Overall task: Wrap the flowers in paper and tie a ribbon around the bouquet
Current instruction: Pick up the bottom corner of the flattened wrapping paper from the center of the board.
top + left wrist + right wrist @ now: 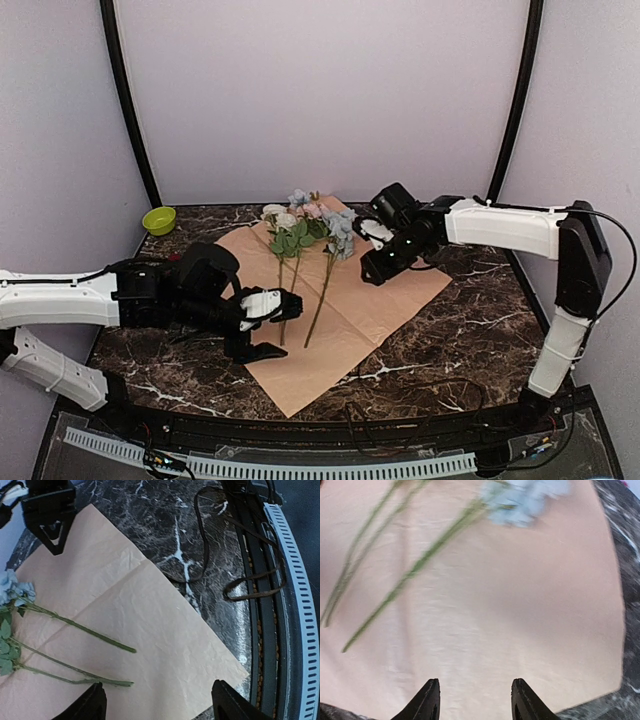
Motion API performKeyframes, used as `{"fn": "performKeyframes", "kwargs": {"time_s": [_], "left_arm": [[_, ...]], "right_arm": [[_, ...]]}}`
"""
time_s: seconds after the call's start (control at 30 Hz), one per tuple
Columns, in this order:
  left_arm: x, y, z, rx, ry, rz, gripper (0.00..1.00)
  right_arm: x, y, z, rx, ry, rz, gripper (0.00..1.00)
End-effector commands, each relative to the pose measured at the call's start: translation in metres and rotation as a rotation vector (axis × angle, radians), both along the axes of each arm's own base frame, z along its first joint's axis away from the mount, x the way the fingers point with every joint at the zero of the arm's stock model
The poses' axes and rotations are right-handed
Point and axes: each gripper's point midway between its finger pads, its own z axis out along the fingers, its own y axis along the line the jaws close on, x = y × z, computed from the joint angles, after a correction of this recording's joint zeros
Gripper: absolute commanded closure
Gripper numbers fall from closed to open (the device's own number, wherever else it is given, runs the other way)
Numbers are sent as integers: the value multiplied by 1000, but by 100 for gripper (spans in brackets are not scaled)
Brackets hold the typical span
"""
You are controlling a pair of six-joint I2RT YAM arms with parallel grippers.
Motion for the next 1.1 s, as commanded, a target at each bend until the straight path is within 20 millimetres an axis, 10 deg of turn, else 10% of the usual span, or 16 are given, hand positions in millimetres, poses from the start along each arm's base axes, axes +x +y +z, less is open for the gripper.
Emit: {"fn": "performKeyframes", "kwargs": {"time_s": [0.0,0.47,0.8,1.07], "left_arm": [[-53,-4,-24,-37,-2,-244,22],[-69,-2,-124,320,-75,-349,24],[-74,9,-154,421,-27,-379,19],[-54,6,-159,441,-109,-307,37]], "right_arm": [[-46,73,5,170,85,210,52],[-75,109,-48,137,191,270,55],[-76,108,-67,125,211,257,57],[-82,107,-88,115,254,259,57]]}}
